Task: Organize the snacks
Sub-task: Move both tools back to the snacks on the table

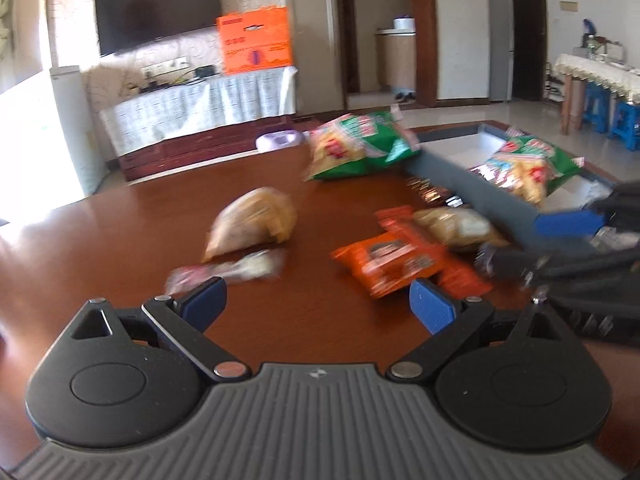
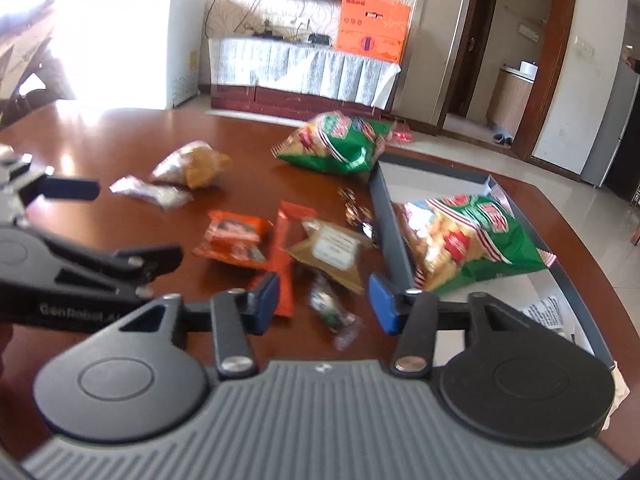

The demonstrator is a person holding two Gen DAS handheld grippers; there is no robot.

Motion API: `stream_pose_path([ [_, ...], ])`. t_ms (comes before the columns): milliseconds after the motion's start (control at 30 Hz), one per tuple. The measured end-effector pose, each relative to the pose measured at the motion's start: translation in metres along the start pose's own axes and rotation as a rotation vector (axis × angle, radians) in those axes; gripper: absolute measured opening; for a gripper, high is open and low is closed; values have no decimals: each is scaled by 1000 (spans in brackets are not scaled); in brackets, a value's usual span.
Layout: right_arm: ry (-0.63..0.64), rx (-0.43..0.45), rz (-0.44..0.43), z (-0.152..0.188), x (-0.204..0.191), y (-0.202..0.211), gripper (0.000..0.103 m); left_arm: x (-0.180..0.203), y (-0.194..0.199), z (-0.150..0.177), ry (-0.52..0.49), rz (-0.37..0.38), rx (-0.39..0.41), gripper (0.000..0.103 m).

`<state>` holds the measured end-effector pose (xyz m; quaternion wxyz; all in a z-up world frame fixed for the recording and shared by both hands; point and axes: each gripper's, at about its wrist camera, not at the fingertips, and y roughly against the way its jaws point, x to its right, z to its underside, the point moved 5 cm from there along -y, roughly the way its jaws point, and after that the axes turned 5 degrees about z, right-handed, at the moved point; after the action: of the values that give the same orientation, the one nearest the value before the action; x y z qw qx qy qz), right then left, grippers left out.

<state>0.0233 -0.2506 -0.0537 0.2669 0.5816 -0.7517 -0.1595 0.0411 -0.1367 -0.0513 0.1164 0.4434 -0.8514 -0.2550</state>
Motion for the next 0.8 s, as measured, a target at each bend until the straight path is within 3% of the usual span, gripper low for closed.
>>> stream_pose_path([
  [133, 10, -23, -14, 12, 15, -12, 39, 24, -25, -10, 32, -6, -15, 99],
  [233, 28, -15, -46, 14, 14, -14, 39, 28, -37, -15, 97, 6, -23, 99],
  [367, 40, -15, -76, 13, 12, -20, 39, 29, -55, -18, 105, -23, -51, 98],
  [400, 39, -12, -82, 12, 11, -22, 39, 27, -57, -19, 119, -19, -54, 95],
  [467, 45, -10, -90, 11, 10, -25, 39, 24, -64, -17, 144, -5, -83, 74],
  [533, 50, -13, -91, 11, 9, -29, 38, 21, -68, -15, 159, 5, -107, 67],
  [800, 43, -15, -98, 10, 9, -25, 39, 12, -74, -14, 147, -4, -112, 67],
])
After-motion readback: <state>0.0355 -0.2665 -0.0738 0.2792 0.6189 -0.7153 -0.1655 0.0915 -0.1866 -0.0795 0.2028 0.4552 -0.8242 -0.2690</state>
